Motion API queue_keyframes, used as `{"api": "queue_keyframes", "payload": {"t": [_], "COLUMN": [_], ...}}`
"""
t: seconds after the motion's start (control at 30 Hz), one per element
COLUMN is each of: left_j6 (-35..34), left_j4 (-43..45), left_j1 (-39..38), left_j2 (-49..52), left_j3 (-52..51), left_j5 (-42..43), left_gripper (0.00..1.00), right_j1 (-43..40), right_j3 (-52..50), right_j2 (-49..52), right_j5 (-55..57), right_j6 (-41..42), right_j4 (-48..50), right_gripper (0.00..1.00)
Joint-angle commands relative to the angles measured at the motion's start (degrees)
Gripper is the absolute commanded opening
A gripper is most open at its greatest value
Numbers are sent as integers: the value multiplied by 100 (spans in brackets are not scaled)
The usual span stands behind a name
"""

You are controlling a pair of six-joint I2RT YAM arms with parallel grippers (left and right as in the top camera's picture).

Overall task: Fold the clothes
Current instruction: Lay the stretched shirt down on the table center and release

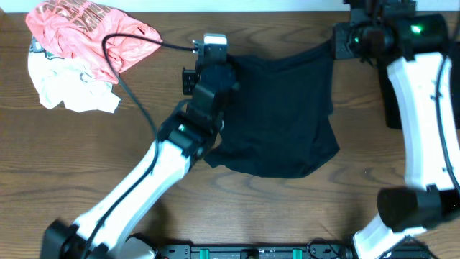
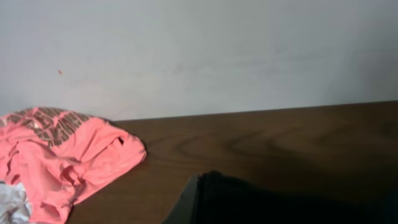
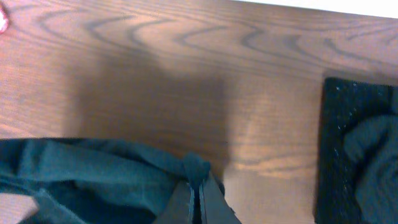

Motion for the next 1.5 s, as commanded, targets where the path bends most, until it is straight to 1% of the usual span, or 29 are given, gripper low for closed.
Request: {"api": "queue_keyframes", "payload": {"t": [0.0,0.33,0.5,0.6,0.63,0.7,0.73,0.77,0.8,0.83,0.87,0.9,0.93,1.03,1.2,1.3,1.37,1.47], "left_j6": [70,70,70,70,70,70,70,70,70,70,72,72,72,72,68,-90,-160,-455], "left_j4": [393,1856,2450,2662,2702,2732,2726,2712,2680,2643,2610,2562,2494,2159,1178,470,-7,-811], "left_j1": [304,857,944,944,944,944,944,944,944,944,944,944,944,944,949,951,988,1108], "left_j2": [476,1978,2590,2874,2933,3051,3088,3110,3117,3115,3108,3091,3062,2914,2474,2107,1832,1401], "left_j3": [142,142,142,142,142,142,142,142,142,142,142,142,142,142,142,142,142,142], "left_j5": [155,155,153,153,155,153,153,153,153,151,151,151,151,151,153,177,466,1196], "left_gripper": [6,6,6,7,13,36,57,70,89,99,98,98,98,98,98,98,98,98], "right_j1": [-157,-240,-240,-240,-240,-240,-240,-243,-240,-245,-249,-258,-273,-330,-433,-479,-505,-544], "right_j3": [59,59,59,59,59,59,59,59,59,59,59,61,61,72,72,72,72,72], "right_j2": [393,1613,2076,2326,2402,2535,2610,2643,2684,2684,2688,2686,2649,2538,2218,2048,1958,1860], "right_j5": [103,103,103,103,101,103,105,103,105,105,107,118,129,125,7,-74,-214,-525], "right_j6": [-66,-68,-68,-66,-66,-70,-103,-157,-210,-286,-358,-372,-372,-387,-385,-240,-210,-208], "right_j4": [267,1521,1998,2251,2312,2420,2452,2463,2479,2476,2479,2490,2503,2485,2124,1718,1364,929], "right_gripper": [1,1,1,1,1,2,17,37,54,69,87,96,99,99,99,99,99,99]}}
